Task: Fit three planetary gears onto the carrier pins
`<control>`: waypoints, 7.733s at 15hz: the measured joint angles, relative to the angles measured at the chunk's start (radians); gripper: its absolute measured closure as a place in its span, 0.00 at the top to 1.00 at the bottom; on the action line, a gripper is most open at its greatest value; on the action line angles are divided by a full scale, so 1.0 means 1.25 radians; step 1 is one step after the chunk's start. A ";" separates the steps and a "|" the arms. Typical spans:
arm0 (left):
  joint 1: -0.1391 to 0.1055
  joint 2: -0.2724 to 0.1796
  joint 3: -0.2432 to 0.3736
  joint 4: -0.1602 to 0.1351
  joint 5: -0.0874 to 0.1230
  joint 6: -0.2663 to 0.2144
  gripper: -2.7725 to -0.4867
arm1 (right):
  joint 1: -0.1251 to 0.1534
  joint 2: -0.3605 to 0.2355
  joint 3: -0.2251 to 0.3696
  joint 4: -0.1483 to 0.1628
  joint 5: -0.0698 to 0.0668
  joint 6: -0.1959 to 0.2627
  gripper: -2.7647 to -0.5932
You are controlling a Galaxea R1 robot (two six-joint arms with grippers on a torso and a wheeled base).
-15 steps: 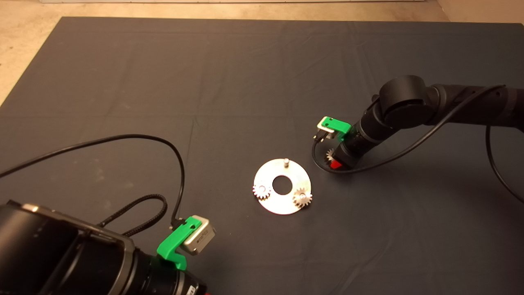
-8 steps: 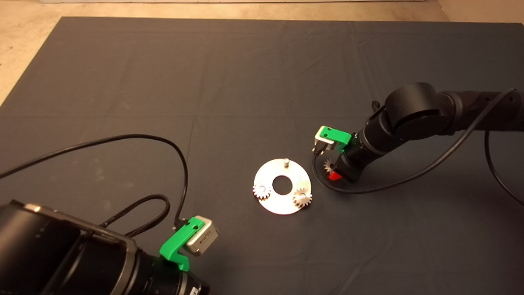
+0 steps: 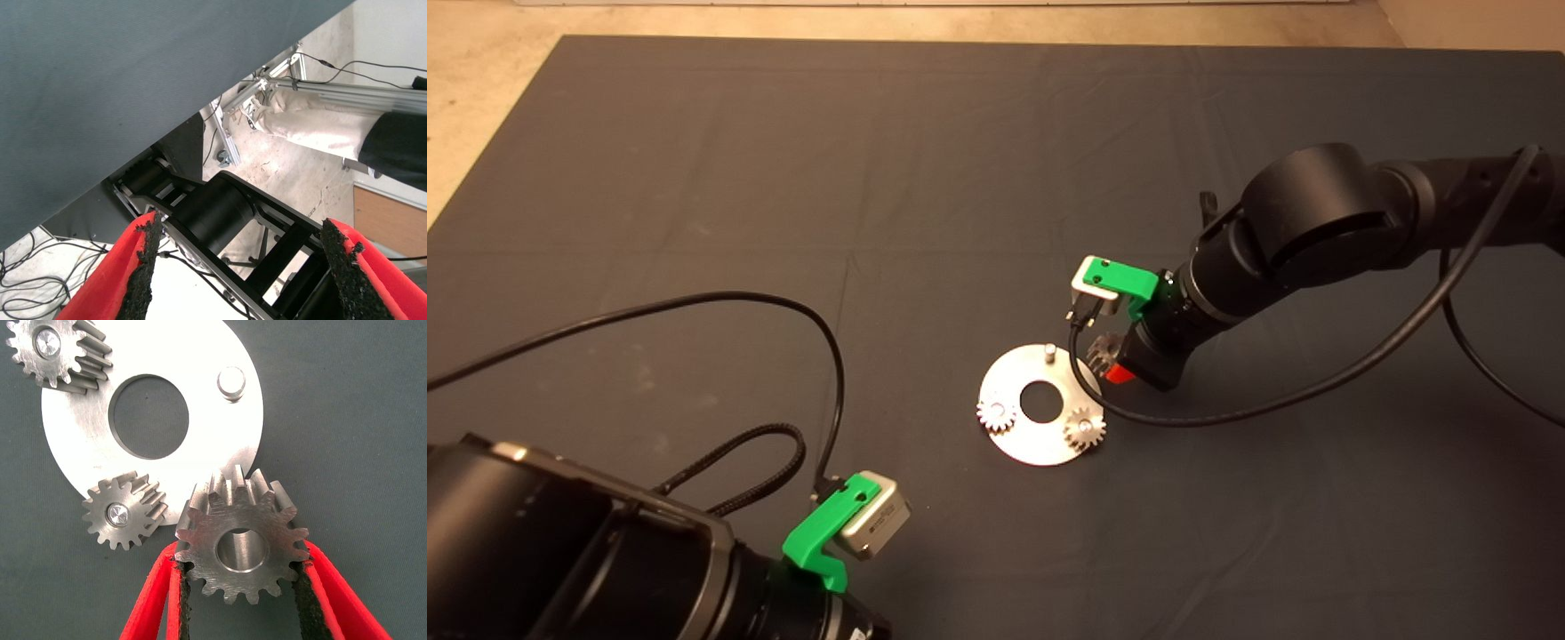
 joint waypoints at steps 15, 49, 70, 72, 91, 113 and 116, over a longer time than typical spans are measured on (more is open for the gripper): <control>0.000 0.002 0.000 0.000 -0.005 0.000 0.51 | 0.000 0.142 -0.143 0.009 -0.035 -0.003 0.11; 0.000 -0.001 0.000 0.000 -0.018 0.000 0.51 | -0.014 0.186 -0.206 0.012 -0.074 -0.018 0.10; 0.000 -0.005 0.000 0.000 -0.022 0.000 0.51 | -0.031 0.201 -0.217 0.012 -0.098 -0.033 0.10; 0.000 -0.006 0.000 0.000 -0.022 0.000 0.51 | -0.031 0.201 -0.217 0.012 -0.102 -0.034 0.10; 0.000 -0.009 0.000 0.000 -0.023 0.000 0.51 | -0.036 0.199 -0.218 0.012 -0.114 -0.040 0.10; 0.000 -0.010 0.000 0.000 -0.023 0.000 0.51 | -0.036 0.199 -0.223 0.012 -0.119 -0.042 0.33; 0.000 -0.010 0.000 0.000 -0.023 0.000 0.51 | -0.036 0.194 -0.219 0.012 -0.117 -0.042 0.34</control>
